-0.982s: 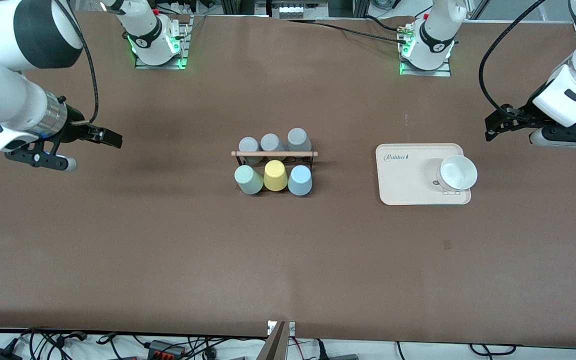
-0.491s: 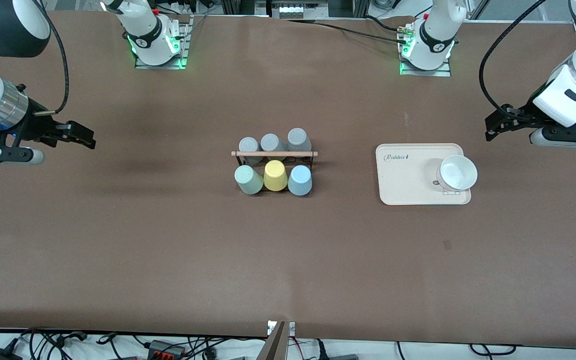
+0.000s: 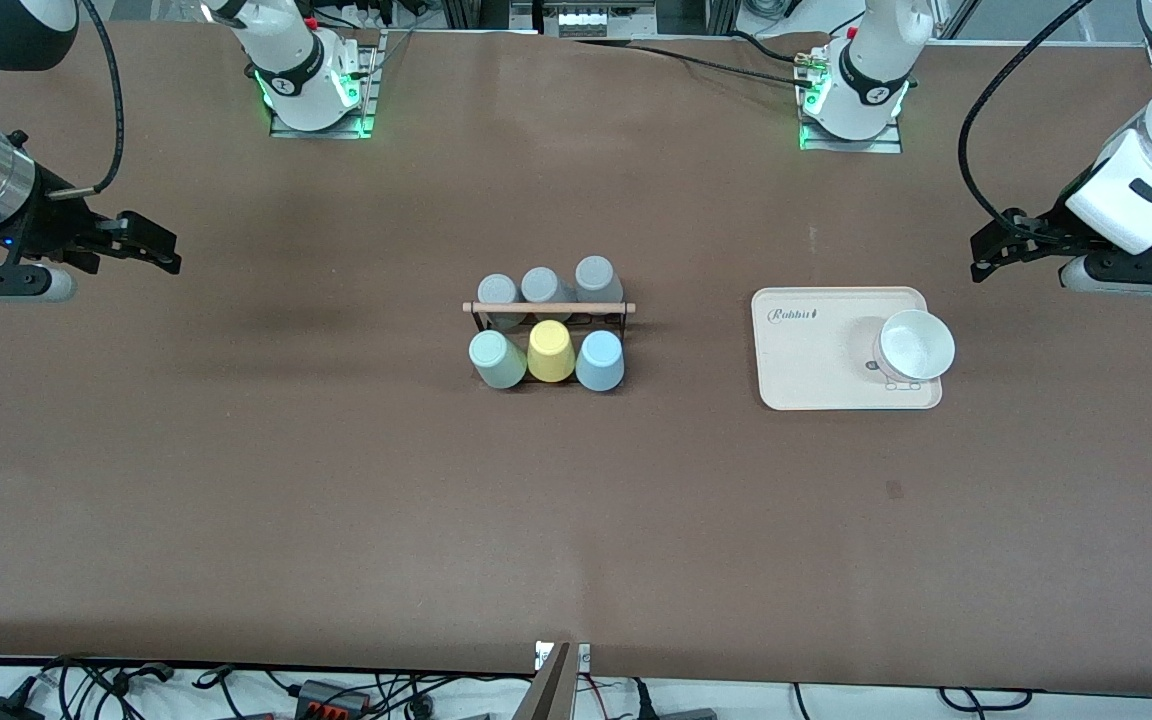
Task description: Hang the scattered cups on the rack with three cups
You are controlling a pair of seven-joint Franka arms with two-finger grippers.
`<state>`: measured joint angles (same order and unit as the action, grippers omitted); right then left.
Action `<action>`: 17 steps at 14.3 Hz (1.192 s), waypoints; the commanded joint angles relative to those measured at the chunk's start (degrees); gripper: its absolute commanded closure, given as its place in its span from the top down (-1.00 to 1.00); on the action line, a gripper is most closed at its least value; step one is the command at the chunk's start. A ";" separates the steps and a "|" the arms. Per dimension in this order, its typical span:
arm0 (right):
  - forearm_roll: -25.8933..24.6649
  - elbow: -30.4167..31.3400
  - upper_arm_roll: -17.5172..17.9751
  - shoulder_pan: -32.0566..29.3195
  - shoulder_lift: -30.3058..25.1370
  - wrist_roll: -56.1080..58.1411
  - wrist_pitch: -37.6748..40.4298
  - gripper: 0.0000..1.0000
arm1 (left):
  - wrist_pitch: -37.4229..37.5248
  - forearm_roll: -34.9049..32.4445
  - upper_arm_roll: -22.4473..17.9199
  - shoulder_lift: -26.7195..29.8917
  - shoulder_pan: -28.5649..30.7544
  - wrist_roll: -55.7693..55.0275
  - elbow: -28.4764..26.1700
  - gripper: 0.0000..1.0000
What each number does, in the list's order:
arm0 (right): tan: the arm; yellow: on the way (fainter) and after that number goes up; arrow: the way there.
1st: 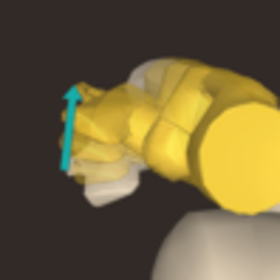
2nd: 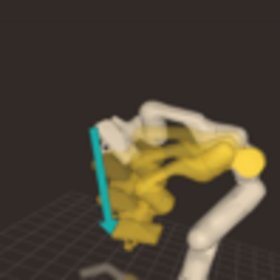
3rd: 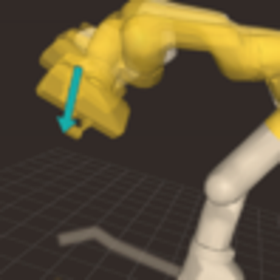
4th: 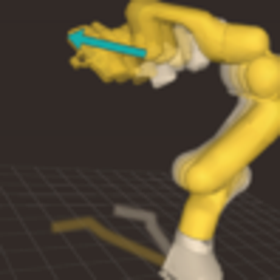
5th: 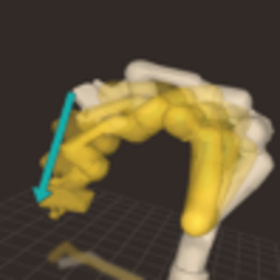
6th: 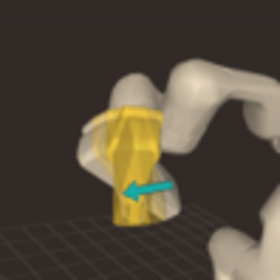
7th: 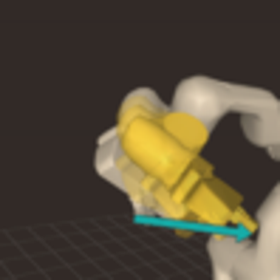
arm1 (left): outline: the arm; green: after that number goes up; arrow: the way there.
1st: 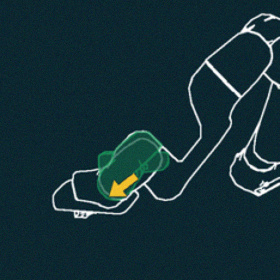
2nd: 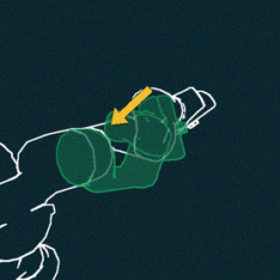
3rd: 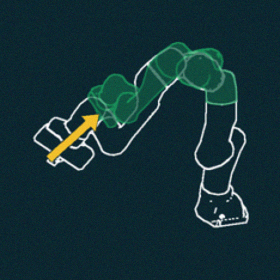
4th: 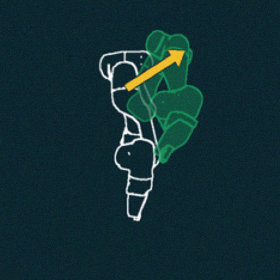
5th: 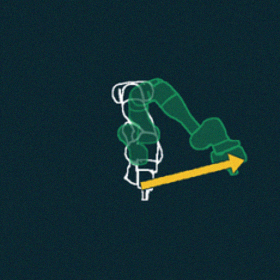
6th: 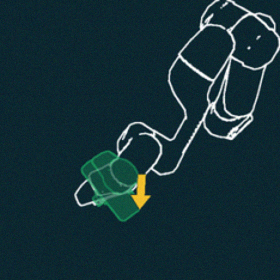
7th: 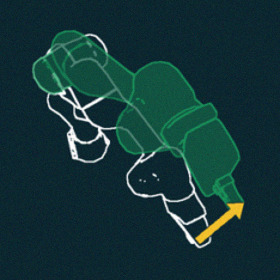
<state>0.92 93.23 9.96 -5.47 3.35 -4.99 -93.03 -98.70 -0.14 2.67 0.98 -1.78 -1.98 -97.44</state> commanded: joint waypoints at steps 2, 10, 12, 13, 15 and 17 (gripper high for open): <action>0.14 -1.47 -0.11 -2.25 0.78 0.16 0.74 1.00 | 1.32 -0.57 -0.03 -0.72 0.03 0.05 1.72 1.00; -0.48 -3.14 -0.12 -2.43 1.92 0.51 0.83 1.00 | 1.32 -0.57 -0.03 -0.72 0.03 0.22 1.72 1.00; -0.57 -3.14 -0.12 -2.44 1.92 0.25 0.83 1.00 | 1.32 -0.57 -0.03 -0.72 0.03 0.22 1.72 1.00; -0.57 -3.14 -0.12 -2.44 1.92 0.42 0.83 1.00 | 1.32 -0.57 -0.03 -0.72 0.03 0.22 1.72 1.00; -0.83 -3.14 -0.12 -2.52 1.92 0.33 0.83 1.00 | 1.40 -0.57 -0.03 -0.72 0.03 0.22 1.72 1.00; -1.18 -2.88 -0.12 -2.70 1.92 0.51 0.83 1.00 | 1.49 -0.57 -0.03 -0.72 0.03 0.22 1.72 1.00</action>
